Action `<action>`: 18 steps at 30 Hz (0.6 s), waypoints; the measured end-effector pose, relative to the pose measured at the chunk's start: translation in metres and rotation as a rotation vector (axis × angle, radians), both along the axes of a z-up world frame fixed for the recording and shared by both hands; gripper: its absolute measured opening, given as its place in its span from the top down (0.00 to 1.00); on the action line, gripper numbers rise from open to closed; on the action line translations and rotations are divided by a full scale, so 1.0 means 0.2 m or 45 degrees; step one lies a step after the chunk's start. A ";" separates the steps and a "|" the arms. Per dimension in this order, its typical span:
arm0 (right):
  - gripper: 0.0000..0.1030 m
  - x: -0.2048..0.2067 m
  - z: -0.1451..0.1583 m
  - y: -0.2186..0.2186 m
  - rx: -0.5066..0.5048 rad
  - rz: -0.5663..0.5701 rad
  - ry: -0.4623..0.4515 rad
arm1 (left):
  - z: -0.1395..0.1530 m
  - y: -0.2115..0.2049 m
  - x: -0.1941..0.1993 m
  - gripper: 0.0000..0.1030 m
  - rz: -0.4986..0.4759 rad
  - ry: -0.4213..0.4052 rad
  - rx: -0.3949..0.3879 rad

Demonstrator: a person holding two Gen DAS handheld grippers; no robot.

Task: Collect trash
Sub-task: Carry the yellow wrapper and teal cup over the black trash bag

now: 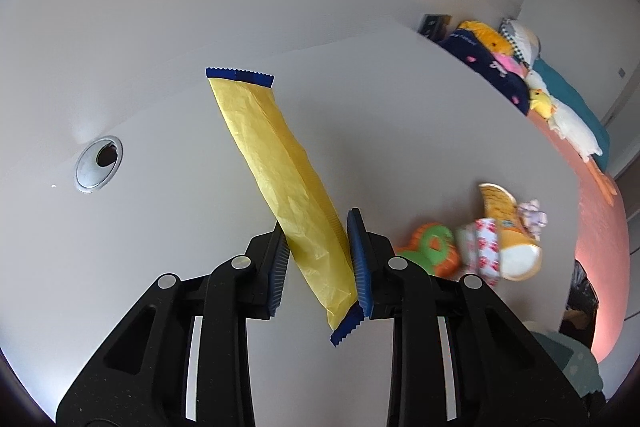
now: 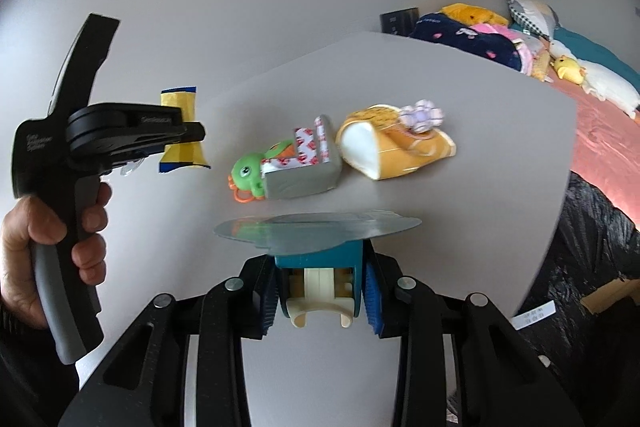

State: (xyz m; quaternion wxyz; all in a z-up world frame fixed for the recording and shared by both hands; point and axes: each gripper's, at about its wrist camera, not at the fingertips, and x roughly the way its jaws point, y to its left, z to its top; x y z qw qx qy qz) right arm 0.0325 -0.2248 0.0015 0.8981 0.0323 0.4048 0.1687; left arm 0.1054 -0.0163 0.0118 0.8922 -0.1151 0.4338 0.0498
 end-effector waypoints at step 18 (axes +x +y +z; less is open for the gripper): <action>0.65 -0.16 0.12 -0.42 0.053 -0.163 -0.073 | 0.14 -0.47 -0.15 0.73 -0.222 -0.087 0.015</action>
